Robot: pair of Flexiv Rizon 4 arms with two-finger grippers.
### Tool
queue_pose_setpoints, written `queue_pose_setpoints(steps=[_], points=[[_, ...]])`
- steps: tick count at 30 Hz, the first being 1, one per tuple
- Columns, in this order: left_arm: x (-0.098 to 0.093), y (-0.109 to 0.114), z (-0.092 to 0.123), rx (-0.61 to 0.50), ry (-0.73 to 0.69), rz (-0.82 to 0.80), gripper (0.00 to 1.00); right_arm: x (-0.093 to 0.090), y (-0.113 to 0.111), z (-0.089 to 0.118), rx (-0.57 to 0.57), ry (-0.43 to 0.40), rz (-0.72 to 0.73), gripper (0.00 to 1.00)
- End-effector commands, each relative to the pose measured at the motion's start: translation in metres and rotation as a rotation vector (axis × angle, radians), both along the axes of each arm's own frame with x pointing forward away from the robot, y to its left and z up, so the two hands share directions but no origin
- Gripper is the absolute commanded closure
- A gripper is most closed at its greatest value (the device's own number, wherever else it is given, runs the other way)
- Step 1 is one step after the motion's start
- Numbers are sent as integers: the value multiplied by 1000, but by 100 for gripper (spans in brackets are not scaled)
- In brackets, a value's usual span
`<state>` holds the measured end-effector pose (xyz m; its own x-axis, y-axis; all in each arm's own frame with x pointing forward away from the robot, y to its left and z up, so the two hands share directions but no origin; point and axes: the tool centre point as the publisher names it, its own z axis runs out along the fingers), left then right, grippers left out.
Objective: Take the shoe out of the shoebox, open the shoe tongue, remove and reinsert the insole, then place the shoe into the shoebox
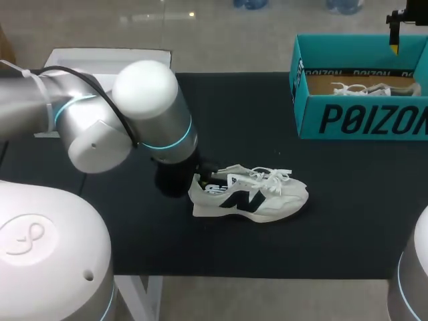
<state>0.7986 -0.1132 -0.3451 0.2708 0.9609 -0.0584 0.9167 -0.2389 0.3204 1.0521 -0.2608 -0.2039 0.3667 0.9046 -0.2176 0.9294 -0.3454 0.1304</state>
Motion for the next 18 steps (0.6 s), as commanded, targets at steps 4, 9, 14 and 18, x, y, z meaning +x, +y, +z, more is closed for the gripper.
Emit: queue_pose_setpoints(steps=[4,9,14,18], points=[[10,8,22,-44,14,49,0,-1,0,0,-1,-1,1,0],[27,30,36,-149,122,147,0,-1,0,0,-1,-1,1,0],[36,66,36,-298,298,312,0,-1,0,0,-1,-1,1,0],[37,92,32,-346,336,438,0,-1,0,0,-1,-1,1,0]])
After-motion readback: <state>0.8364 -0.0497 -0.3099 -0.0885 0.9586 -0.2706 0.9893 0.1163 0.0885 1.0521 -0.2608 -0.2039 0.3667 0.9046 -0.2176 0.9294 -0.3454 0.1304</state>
